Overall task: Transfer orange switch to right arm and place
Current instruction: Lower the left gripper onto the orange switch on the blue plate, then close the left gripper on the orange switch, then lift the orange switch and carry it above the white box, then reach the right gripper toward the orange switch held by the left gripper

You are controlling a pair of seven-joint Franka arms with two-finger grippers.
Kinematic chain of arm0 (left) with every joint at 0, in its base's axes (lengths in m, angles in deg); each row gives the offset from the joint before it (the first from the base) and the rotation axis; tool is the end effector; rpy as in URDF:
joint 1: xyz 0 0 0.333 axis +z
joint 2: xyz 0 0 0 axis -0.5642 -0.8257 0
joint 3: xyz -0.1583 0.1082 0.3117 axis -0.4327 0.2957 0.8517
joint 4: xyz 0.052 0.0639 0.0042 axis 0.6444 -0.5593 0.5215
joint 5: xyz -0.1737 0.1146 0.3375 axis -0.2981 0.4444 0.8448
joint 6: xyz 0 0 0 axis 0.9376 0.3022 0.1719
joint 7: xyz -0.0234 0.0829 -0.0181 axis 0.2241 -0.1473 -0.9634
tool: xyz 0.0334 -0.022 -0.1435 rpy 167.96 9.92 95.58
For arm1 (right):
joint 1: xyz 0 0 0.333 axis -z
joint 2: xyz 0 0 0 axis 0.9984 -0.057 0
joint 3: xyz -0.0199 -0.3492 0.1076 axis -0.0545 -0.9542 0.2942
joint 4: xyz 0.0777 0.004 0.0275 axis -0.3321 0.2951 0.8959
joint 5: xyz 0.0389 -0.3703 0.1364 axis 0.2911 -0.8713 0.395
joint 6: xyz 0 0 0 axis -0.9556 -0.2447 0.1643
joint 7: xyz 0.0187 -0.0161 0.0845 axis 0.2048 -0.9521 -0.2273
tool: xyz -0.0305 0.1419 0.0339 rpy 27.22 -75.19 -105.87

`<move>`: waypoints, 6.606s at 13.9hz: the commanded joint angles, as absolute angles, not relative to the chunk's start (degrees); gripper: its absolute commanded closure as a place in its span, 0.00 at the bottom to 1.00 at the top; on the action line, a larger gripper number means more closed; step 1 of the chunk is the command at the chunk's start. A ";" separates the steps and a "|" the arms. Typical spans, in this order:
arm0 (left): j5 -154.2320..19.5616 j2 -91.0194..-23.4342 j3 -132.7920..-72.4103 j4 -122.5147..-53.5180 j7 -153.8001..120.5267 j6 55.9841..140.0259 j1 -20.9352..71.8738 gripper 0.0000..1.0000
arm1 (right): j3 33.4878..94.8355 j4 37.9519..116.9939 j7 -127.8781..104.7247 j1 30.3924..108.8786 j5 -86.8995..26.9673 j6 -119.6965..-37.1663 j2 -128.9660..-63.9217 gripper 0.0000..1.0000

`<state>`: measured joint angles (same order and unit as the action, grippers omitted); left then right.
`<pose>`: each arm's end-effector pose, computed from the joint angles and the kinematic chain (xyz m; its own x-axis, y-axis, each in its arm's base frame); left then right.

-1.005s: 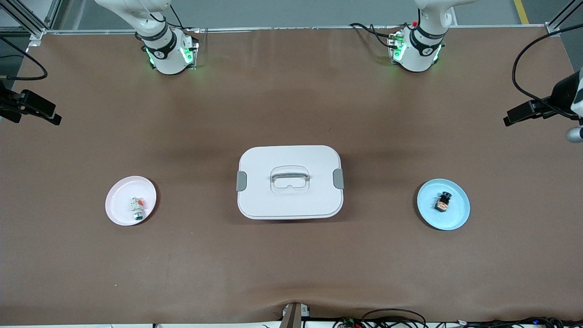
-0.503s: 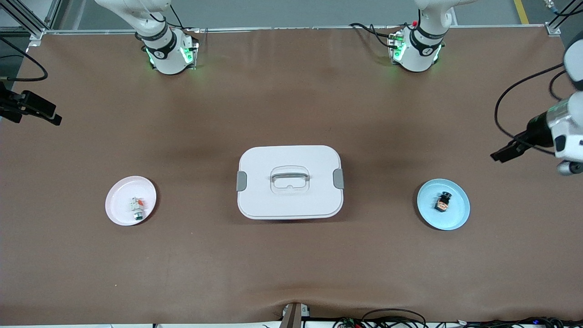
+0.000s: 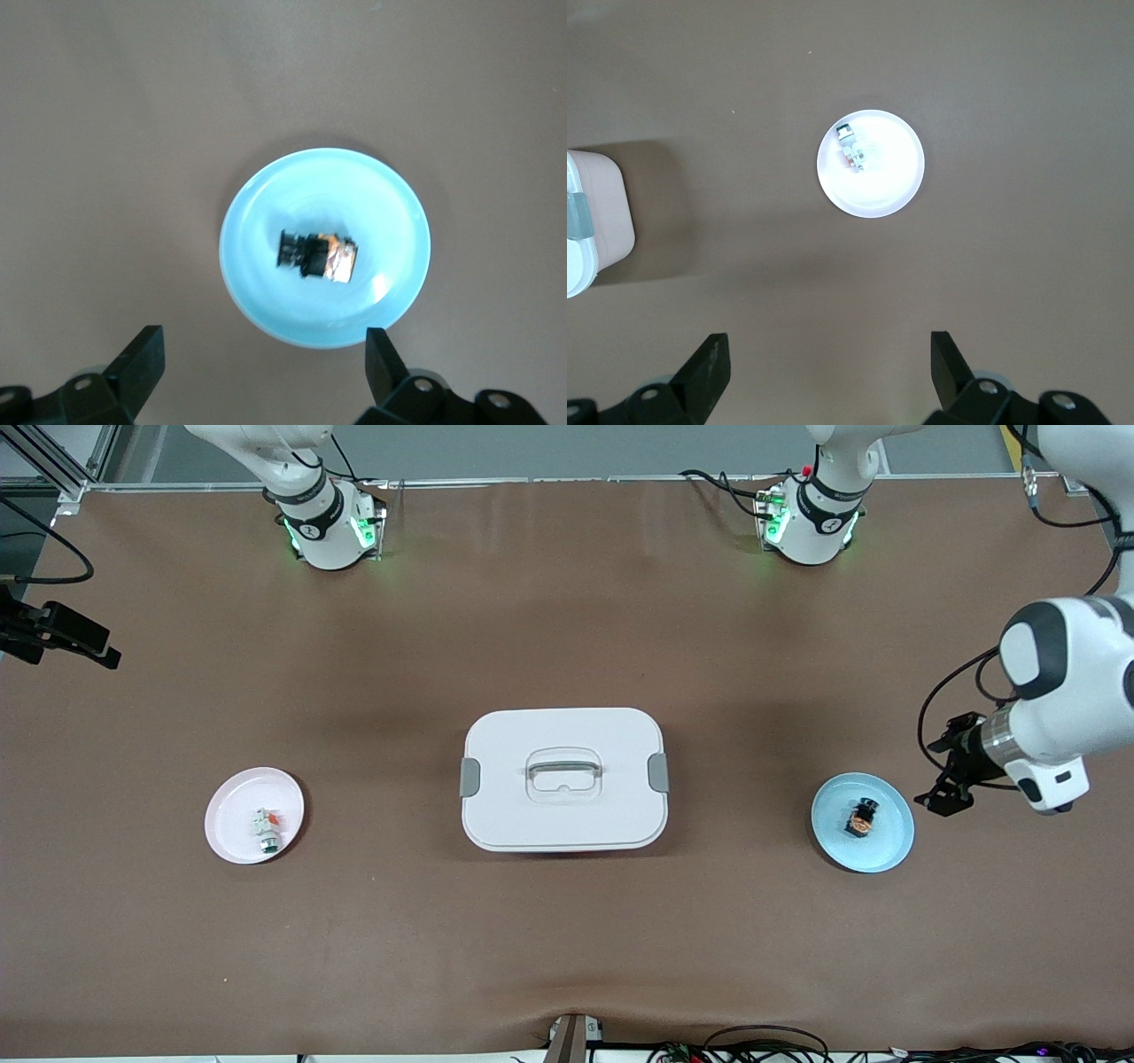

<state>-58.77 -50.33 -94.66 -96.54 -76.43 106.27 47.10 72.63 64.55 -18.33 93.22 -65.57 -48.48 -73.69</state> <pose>0.6385 0.0332 0.3387 0.3503 0.9342 -0.0674 0.9364 -0.3509 0.0039 0.5539 -0.0303 0.6520 0.9958 -0.0885 -0.0221 -0.0890 -0.9958 -0.0235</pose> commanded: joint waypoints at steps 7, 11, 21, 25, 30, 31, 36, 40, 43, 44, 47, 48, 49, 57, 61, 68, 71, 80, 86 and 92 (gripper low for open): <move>-54.40 -60.60 -94.82 -94.05 -81.64 116.28 44.37 0.00 | 73.39 66.08 -18.54 94.38 -65.49 -49.21 -72.98 0.00; -52.63 -62.98 -94.82 -93.34 -80.94 117.42 43.57 0.00 | 73.39 66.17 -18.54 94.38 -65.49 -49.21 -72.98 0.00; -48.06 -67.02 -94.82 -91.66 -80.41 117.07 42.78 0.00 | 73.39 66.17 -18.54 94.29 -65.49 -49.30 -72.98 0.00; -45.77 -66.94 -94.82 -91.66 -80.50 115.14 42.78 0.00 | 73.39 66.17 -18.54 94.29 -65.49 -49.30 -72.98 0.00; -44.55 -67.03 -94.82 -92.10 -80.41 114.88 42.34 0.00 | 73.39 66.17 -18.54 94.29 -65.49 -49.30 -72.98 0.00; -43.59 -67.11 -94.82 -92.10 -80.41 114.88 42.34 0.00 | 73.39 66.17 -18.54 94.29 -65.49 -49.38 -72.98 0.00; -42.26 -68.25 -94.82 -92.01 -80.06 114.96 42.52 0.00 | 73.39 66.17 -18.54 94.29 -65.49 -49.38 -72.98 0.00; -42.08 -68.87 -94.82 -91.75 -79.97 115.05 42.69 0.00 | 73.39 66.17 -18.54 94.29 -65.49 -49.38 -72.98 0.00; -42.08 -68.78 -94.82 -91.58 -80.06 115.05 42.69 0.45 | 73.39 66.17 -18.54 94.29 -65.49 -49.38 -72.98 0.00; -42.08 -68.70 -94.91 -91.58 -80.32 115.05 42.61 0.62 | 73.39 66.25 -18.54 94.29 -65.49 -49.38 -72.98 0.00; -42.17 -68.26 -94.91 -91.49 -80.94 114.96 42.43 0.89 | 73.39 66.34 -18.54 94.29 -65.49 -49.38 -72.98 0.00; -42.17 -67.91 -95.08 -91.40 -81.20 114.96 42.34 0.89 | 73.39 66.34 -18.54 94.29 -65.49 -49.38 -73.07 0.00; -42.35 -67.56 -95.35 -91.31 -81.29 114.88 42.34 0.90 | 73.39 66.34 -18.54 94.29 -65.49 -49.56 -73.07 0.00; -43.40 -63.25 -107.54 -83.68 -92.43 105.30 41.73 0.90 | 73.39 66.61 -18.98 94.29 -65.41 -49.04 -72.98 0.00; -50.49 -63.25 -114.49 -78.50 -96.58 104.94 41.64 0.90 | 73.39 66.61 -19.33 94.38 -64.71 -48.33 -72.98 0.00; -68.25 -64.73 -125.66 -68.92 -101.06 105.73 39.63 0.90 | 73.39 67.22 -18.46 94.73 -61.89 -47.45 -73.16 0.00; -73.36 -66.06 -125.76 -64.95 -102.12 108.79 34.36 0.90 | 73.39 67.40 -18.45 94.73 -61.89 -47.62 -73.16 0.00; -78.29 -67.11 -125.76 -64.33 -111.52 122.26 25.99 0.91 | 73.30 70.37 -18.54 95.00 -47.51 -54.19 -73.07 0.00; -78.29 -67.55 -125.58 -62.75 -112.84 122.35 24.67 0.91 | 73.74 80.13 -20.12 87.20 -32.56 -72.38 -72.45 0.00; -78.29 -67.64 -125.50 -62.84 -113.19 122.35 24.68 0.91 | 73.74 82.34 -29.68 74.71 -28.40 -85.57 -73.24 0.00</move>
